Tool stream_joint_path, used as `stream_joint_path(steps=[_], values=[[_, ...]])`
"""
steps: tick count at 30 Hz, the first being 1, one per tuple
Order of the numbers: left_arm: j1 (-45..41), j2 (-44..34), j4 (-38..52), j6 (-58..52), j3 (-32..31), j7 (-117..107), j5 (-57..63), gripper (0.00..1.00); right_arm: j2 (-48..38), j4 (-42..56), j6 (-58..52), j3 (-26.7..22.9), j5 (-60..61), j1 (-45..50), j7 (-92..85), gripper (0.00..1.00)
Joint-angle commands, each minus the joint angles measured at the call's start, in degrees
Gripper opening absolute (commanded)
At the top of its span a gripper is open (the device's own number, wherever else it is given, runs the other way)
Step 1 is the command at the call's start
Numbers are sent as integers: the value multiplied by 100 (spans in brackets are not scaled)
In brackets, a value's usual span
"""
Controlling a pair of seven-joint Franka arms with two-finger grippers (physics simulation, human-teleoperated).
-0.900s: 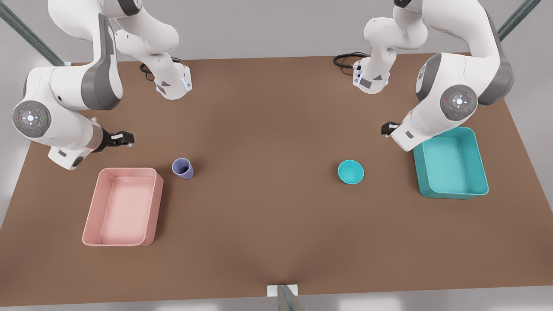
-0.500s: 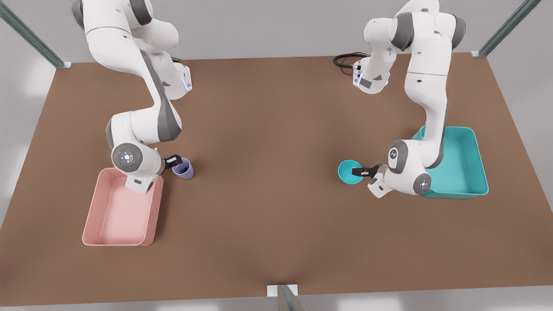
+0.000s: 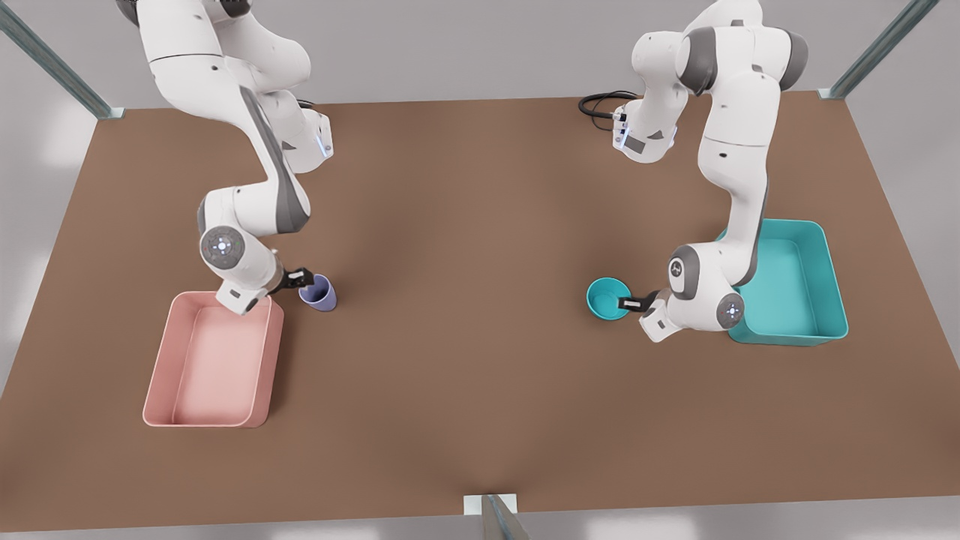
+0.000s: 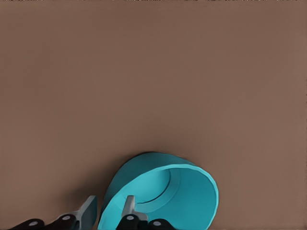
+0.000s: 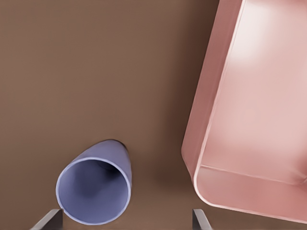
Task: Put the bowls and cups in different boxes
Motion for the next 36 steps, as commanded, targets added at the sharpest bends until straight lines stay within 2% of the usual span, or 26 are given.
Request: stream_joint_path(steps=[1,4,6,10,11,15,21,27,28,29,30,31,33,34,35,36], values=[[0,7,16,116,0,902,-106,21,15,-208,890,-1,13,-4,1086,100],[9,-28,113,46,104,928,-53,21,191,-252,917,8,65,-13,1077,100],[114,-116,648,-813,386,910,508,21,279,-287,926,8,74,-48,1086,100],[360,-1399,763,-2265,1897,796,1238,21,420,-287,934,17,101,-119,1077,100],[465,-1557,754,-2336,2055,814,1449,21,437,-287,934,17,101,-119,1078,100],[958,-1567,447,-1880,2663,1393,1862,21,455,-392,926,17,92,-119,1069,100],[1213,-688,-1,36,2654,1429,1854,21,393,-506,759,43,92,-110,946,100],[1371,-143,-28,450,2505,1596,1608,21,718,-410,873,52,92,-66,946,100],[1371,-116,-28,450,2496,1605,1608,32,780,-410,917,52,92,-84,946,100],[1371,-116,-19,424,2478,1596,1608,61,797,-418,926,52,92,-101,946,100],[1371,-116,-2,362,2452,1605,1608,95,850,-419,934,52,92,-101,946,100],[1371,-230,68,213,2443,1605,1608,100,859,-427,961,52,92,-101,946,100],[1415,-441,894,-744,2469,1552,2020,100,912,-427,996,52,92,-101,946,97],[1406,-696,1465,-1605,2461,1491,2653,100,929,-419,996,61,92,-66,946,75],[1362,-889,1844,-2194,2408,1429,3084,100,938,-410,996,61,92,-48,946,60],[1099,-1399,1976,-2933,1969,1009,3181,100,973,-357,987,96,92,-31,946,47]])
